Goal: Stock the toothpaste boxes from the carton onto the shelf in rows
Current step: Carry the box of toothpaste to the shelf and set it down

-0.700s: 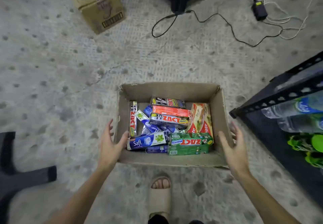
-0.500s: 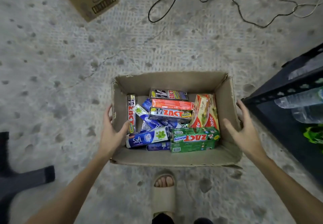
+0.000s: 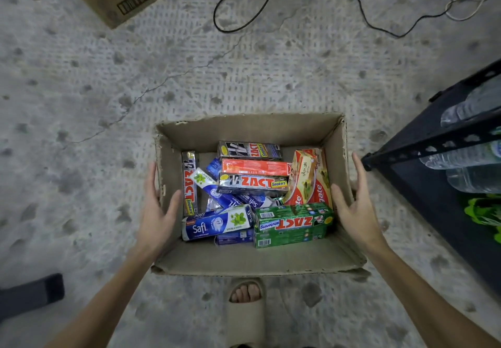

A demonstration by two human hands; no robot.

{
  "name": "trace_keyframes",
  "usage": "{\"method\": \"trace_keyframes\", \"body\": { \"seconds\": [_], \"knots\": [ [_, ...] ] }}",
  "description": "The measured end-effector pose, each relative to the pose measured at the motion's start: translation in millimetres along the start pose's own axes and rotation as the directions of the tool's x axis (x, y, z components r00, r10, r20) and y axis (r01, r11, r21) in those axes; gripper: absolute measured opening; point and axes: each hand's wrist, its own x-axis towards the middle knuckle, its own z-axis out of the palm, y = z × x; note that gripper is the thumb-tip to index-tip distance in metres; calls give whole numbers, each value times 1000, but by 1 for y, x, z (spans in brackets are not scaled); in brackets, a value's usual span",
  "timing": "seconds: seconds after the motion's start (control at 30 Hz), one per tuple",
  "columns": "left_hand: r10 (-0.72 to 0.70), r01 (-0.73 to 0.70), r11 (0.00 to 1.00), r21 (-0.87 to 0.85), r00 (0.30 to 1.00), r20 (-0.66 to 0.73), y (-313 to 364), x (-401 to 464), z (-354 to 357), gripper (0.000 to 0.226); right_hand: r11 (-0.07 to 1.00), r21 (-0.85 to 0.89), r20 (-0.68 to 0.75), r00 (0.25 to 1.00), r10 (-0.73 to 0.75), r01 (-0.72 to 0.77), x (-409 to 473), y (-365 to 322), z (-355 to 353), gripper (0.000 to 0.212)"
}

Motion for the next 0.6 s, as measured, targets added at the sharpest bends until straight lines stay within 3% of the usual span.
{"method": "trace_keyframes", "body": {
  "seconds": [0.33,0.6],
  "knots": [
    [40,-40,999,15,999,17,-5,-2,-1,69,993,-84,-39,995,-90,87,-4,1,1,60],
    [42,-43,999,30,998,39,-5,-11,-7,69,994,-72,-21,996,-84,82,-14,5,-13,63]
  ]
}}
